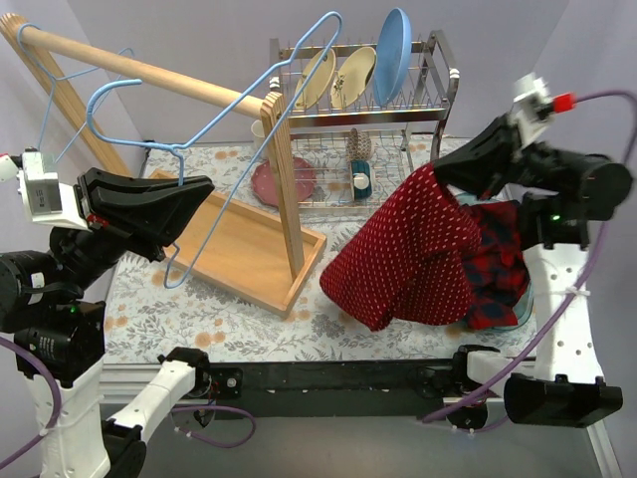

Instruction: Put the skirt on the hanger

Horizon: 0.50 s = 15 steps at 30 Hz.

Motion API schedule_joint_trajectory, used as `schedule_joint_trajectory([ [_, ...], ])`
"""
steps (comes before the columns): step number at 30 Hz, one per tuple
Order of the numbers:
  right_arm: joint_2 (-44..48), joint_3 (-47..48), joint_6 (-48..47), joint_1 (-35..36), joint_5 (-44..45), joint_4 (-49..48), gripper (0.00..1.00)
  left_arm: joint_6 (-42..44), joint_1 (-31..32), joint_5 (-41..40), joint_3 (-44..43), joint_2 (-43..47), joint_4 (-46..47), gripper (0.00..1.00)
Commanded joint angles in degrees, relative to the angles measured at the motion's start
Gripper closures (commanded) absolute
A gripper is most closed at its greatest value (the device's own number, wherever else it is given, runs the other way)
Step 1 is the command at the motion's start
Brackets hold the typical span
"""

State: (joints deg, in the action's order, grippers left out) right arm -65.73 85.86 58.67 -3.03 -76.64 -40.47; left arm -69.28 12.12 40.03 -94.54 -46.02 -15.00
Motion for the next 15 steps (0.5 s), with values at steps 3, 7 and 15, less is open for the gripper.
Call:
schedule_joint_trajectory([
  [3, 4.30, -20.73, -30.48, 12.24, 4.38, 34.18, 0.99, -0.77, 0.10, -0.04, 0.85, 0.40, 0.41, 1.00],
  [7, 2.63, -27.65, -52.93, 16.82, 11.86, 48.99, 0.99, -1.39, 0.18, 0.75, 1.73, 1.28, 0.41, 1.00],
  [15, 0.34, -33.13, -66.22, 16.83, 24.42, 56.28, 0.99, -3.94, 0.18, 4.70, 7.08, 2.60, 2.08, 1.00],
])
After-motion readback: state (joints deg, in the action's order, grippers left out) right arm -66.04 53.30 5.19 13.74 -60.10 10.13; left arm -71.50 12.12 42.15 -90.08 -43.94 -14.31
